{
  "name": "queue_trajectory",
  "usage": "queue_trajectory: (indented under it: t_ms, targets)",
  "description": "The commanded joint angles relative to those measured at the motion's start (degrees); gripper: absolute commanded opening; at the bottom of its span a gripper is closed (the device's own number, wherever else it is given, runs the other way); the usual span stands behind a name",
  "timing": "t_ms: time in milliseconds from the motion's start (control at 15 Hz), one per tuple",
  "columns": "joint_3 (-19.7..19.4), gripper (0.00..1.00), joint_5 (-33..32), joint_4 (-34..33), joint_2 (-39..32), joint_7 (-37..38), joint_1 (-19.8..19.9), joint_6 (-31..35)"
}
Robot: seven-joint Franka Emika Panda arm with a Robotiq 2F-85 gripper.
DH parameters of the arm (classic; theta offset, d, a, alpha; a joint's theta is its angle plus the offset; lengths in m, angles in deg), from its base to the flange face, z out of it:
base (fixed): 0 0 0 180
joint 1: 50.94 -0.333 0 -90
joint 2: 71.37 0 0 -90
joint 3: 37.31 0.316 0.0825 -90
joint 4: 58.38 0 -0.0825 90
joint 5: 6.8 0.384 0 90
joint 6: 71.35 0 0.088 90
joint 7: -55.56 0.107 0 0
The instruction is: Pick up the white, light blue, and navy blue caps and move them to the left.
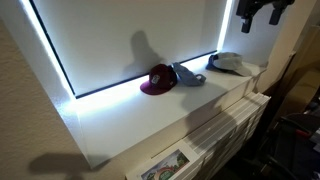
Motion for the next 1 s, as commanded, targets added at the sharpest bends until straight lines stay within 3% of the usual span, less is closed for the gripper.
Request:
queue_trajectory:
  t_ms: [0, 133, 267, 333, 533, 667, 933]
  targets:
    - [-5.2, 1.00, -3.2, 10.0, 7.5, 1.8, 6.2, 6.0]
    - [-8.5, 1.00, -4.6, 14.0, 9.6, 2.8, 10.4, 8.0]
    - [-11.4, 1.00, -1.3, 15.4, 10.6, 3.4, 12.6, 6.2]
    - [-9.6, 1.00, -2.4, 10.4, 6.7, 1.6, 11.6, 4.7]
    - [-11.1, 1.00, -1.7, 12.0, 7.8, 2.0, 13.0, 4.7]
    - [-10.4, 1.00, -1.2, 10.6, 8.4, 8.0, 15.1, 8.1]
    - [-15.8, 1.00, -4.2, 4.6, 3.3, 10.4, 21.3, 13.9]
